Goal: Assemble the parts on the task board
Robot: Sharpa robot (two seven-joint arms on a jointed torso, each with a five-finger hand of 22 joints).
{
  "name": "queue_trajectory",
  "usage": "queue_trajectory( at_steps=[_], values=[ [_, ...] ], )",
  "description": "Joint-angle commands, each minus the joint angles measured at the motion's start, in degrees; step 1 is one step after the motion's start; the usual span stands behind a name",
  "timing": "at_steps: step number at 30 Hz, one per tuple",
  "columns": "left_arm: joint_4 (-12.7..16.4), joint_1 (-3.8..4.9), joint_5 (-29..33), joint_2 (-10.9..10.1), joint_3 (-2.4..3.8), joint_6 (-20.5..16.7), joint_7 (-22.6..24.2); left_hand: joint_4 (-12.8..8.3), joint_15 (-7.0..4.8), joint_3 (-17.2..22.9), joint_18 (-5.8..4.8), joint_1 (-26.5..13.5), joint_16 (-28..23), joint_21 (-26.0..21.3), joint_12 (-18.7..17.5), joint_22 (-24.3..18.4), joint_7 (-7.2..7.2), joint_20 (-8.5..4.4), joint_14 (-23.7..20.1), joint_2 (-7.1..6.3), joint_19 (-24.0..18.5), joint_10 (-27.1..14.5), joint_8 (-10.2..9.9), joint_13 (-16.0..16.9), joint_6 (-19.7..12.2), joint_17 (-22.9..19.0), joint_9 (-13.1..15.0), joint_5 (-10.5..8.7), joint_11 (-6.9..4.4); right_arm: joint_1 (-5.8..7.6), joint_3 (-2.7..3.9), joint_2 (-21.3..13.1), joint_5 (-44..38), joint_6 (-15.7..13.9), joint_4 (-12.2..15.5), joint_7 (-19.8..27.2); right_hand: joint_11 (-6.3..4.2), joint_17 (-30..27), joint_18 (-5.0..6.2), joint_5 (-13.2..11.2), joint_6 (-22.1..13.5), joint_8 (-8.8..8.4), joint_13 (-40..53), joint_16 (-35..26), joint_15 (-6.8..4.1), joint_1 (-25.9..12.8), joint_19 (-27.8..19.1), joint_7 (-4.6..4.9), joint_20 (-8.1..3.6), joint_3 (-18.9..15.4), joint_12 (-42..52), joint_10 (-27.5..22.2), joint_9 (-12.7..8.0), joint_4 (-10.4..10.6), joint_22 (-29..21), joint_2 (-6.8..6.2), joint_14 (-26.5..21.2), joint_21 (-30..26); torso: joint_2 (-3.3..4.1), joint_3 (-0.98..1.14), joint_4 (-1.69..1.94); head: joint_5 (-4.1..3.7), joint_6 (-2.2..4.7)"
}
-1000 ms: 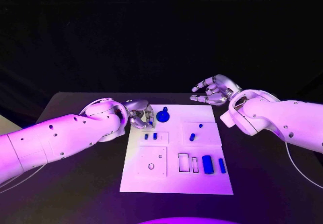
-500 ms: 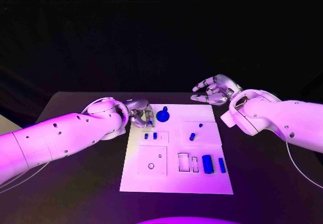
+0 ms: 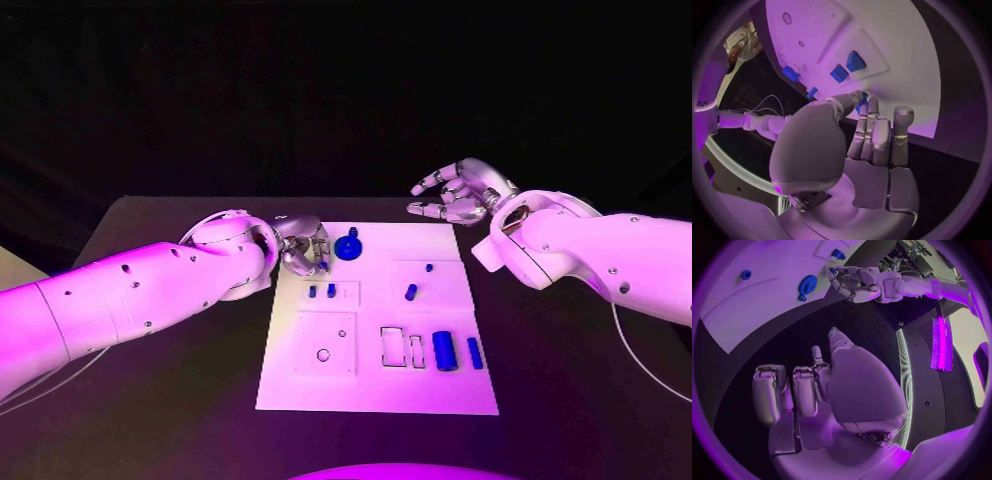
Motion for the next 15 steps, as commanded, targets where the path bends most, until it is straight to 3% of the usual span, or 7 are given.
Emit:
queue_trajectory(
  at_steps=[1,15],
  values=[
    [-0.1,0.00,-0.2,0.2,-0.07,1.2,0.0,-0.1,-0.04,0.3,-0.84,-0.4,0.2,-0.3,-0.3,0.0,0.04,0.14,0.3,0.11,0.3,0.4,-0.3,0.0,0.5,-0.1,0.1,-0.02,0.12,-0.02,0.01,0.0,-0.6,0.2,0.1,0.3,-0.15,8.9,0.41,0.3,-0.3,0.28,6.4,-0.4,0.06,-0.2,3.9,0.12,-0.09,0.1,-0.2,-0.2,-0.1,0.2,12.0,0.33,4.4,-0.2,-0.01,-0.01,0.03,-0.05,-0.01],
    [-0.1,-0.01,-0.2,0.6,-0.45,2.1,0.2,-0.2,-0.05,0.3,-0.84,-0.3,0.2,-0.3,-0.4,-0.1,0.03,0.12,0.3,0.09,0.3,0.5,-0.4,0.0,0.5,-0.1,0.1,-0.03,0.10,-0.02,0.01,0.0,-0.6,0.2,0.1,0.3,-0.15,8.9,0.41,0.3,-0.3,0.28,6.4,-0.4,0.06,-0.2,3.9,0.12,-0.09,0.1,-0.2,-0.2,-0.1,0.2,12.0,0.33,4.4,-0.2,0.01,-0.01,0.02,-0.10,-0.15]
  ],
)
